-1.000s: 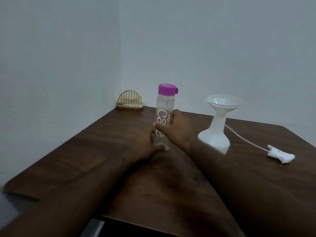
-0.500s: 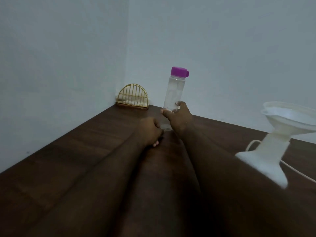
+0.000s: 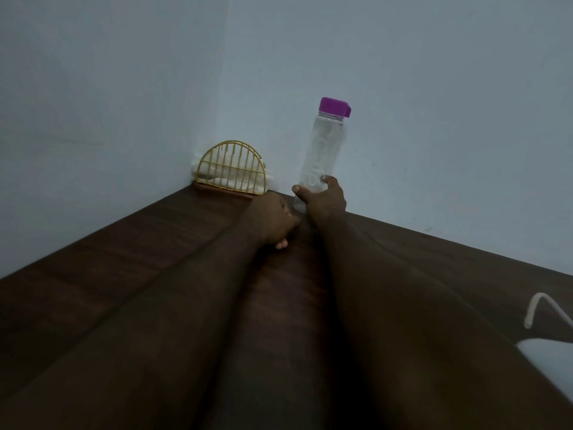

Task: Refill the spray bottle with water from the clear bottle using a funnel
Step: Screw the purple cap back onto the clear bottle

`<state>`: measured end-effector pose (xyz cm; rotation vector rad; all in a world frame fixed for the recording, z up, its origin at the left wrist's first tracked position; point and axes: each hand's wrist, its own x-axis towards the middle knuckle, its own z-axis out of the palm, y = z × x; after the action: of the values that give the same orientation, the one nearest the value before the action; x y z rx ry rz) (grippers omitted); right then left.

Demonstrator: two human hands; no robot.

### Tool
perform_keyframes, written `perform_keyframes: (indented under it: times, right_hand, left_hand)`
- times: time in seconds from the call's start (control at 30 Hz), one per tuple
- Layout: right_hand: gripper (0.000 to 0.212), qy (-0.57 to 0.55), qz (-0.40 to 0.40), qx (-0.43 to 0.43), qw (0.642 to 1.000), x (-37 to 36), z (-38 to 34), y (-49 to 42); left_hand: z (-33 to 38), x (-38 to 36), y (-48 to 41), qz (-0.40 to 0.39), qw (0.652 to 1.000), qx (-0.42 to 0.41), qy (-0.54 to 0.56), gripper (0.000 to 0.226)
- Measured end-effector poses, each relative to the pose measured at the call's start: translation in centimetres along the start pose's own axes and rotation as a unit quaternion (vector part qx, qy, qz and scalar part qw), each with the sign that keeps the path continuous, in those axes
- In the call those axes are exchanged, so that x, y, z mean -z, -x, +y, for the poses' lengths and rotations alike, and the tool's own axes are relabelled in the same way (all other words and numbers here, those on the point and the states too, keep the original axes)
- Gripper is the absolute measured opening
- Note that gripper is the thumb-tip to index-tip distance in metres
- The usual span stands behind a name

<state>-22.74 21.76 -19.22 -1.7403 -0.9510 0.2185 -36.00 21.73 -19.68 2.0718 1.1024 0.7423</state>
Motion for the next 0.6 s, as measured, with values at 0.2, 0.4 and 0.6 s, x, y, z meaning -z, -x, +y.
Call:
perform_keyframes:
  times: [0.2,0.4,0.6]
  right_hand:
    - [0.072,0.049,0.015,-0.036,0.998,-0.6,0.4,-1.8]
    - [0.075,0.070,0.006,-0.025,0.997,-1.0,0.7,-2.0]
    - [0.087,0.073,-0.002,-0.034,0.997,-0.6,0.1,-0.9]
  left_hand:
    - [-0.4,-0.3,-1.5,0.028,0.999,-0.015,-0.012,0.024]
    - [-0.8,-0.4,-1.8,0.032,0.999,-0.028,-0.021,0.026]
    - [-0.9,-0.4,-1.6,0.042,0.998,-0.048,-0.020,0.026]
